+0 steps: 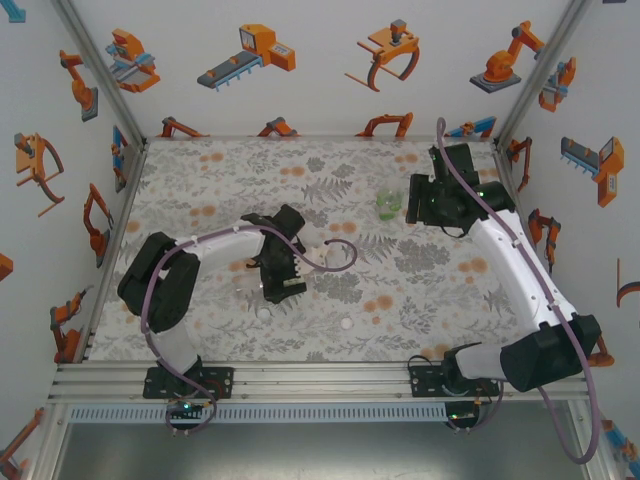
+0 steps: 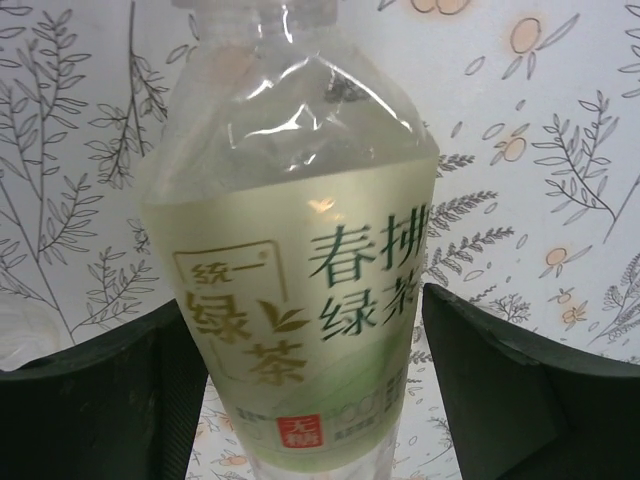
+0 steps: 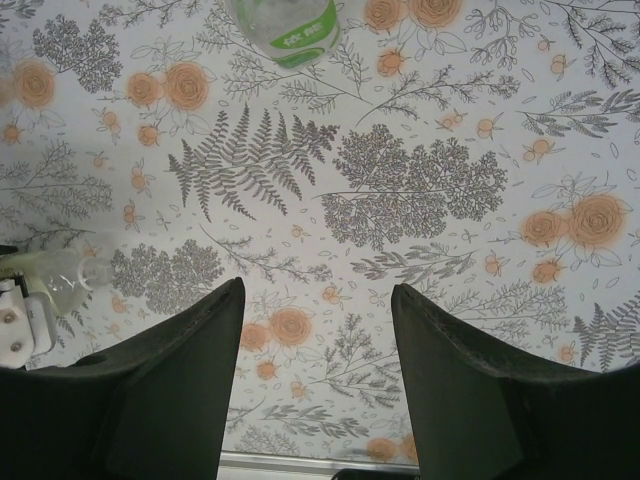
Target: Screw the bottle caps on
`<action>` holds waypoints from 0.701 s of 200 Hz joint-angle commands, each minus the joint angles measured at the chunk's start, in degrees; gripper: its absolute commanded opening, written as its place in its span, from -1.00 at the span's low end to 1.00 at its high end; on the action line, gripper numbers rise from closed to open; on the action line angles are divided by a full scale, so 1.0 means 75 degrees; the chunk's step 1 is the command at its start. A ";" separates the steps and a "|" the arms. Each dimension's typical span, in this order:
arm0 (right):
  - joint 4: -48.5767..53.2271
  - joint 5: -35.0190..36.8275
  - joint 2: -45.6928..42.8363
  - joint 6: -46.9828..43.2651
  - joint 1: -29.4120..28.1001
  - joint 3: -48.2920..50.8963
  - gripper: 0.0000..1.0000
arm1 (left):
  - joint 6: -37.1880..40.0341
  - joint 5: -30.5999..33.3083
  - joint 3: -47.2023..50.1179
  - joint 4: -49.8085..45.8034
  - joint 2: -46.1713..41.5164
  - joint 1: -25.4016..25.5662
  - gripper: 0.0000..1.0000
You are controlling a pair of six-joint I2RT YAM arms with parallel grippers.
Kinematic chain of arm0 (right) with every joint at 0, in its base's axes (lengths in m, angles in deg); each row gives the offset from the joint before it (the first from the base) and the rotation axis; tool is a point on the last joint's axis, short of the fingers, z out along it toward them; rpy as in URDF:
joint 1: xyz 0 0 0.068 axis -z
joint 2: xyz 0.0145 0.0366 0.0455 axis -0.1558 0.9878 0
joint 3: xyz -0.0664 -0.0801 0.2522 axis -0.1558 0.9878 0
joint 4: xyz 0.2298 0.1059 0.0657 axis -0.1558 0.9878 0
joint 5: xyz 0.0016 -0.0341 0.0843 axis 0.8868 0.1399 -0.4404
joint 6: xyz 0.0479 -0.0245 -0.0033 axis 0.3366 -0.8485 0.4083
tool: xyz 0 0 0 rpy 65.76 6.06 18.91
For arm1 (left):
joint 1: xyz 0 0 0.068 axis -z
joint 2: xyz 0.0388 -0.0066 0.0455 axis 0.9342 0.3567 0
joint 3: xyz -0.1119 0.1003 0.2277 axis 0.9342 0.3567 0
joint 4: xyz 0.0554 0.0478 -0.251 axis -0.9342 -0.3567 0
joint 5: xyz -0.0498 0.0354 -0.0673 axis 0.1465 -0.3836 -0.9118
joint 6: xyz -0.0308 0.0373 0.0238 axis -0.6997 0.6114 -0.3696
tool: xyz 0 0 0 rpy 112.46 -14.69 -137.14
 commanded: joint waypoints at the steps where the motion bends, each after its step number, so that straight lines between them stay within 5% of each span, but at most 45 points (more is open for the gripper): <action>1: -0.0043 -0.0019 -0.0204 0.0062 0.0001 0.0078 0.14 | -0.0038 0.0006 0.0030 0.0061 0.0431 0.0006 0.45; 77: 0.0049 -0.0063 -0.0378 0.0045 -0.0005 -0.0044 0.13 | -0.0175 -0.0158 -0.0218 -0.0257 0.0204 -0.0033 0.01; 140: -0.0163 -0.1347 -0.0819 0.0097 0.0004 -0.0260 0.13 | -0.0898 -0.1042 -0.0705 -0.0266 -0.1463 -0.0102 -0.07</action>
